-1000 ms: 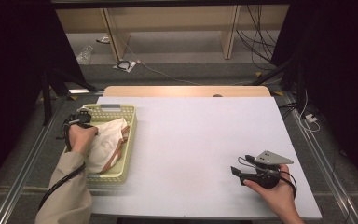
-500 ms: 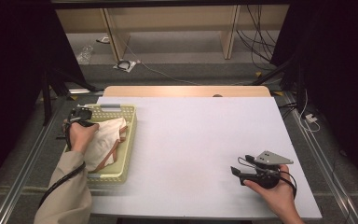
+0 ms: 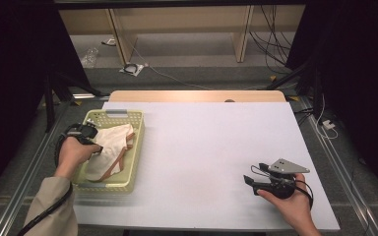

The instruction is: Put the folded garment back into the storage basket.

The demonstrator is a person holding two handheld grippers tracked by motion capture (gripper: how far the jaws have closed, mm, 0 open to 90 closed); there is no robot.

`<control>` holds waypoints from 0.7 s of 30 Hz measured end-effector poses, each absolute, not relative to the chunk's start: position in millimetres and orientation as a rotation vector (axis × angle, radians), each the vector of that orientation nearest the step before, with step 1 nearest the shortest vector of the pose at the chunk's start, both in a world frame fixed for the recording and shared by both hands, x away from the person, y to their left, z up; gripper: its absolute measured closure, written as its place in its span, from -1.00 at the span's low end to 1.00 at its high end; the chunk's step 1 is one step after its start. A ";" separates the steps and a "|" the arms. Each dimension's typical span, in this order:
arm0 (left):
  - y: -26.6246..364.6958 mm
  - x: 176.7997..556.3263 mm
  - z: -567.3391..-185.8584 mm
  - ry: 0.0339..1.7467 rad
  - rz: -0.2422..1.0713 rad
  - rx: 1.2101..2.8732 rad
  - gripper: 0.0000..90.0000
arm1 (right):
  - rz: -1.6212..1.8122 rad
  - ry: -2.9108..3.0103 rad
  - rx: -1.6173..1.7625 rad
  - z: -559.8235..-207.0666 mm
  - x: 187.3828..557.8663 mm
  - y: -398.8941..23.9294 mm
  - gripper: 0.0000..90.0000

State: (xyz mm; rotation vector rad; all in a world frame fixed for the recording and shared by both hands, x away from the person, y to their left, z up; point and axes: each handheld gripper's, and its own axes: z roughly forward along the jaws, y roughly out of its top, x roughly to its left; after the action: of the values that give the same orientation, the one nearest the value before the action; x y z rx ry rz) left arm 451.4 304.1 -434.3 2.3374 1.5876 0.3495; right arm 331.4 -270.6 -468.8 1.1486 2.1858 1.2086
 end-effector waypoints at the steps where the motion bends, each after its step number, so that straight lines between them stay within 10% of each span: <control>1: 304.3 451.5 -437.6 1.588 0.324 2.359 0.95 | 1.208 2.186 1.150 -468.9 331.5 -270.7 -0.44; 21: 278.4 450.9 -420.5 1.469 0.387 2.178 0.79 | 1.196 2.194 1.149 -468.8 332.1 -270.2 -0.44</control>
State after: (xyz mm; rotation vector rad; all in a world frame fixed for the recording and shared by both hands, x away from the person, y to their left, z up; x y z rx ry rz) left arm 450.9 278.4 -420.5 2.1782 1.4685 0.3869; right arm 332.1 -270.2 -468.8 1.1489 2.1943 1.1956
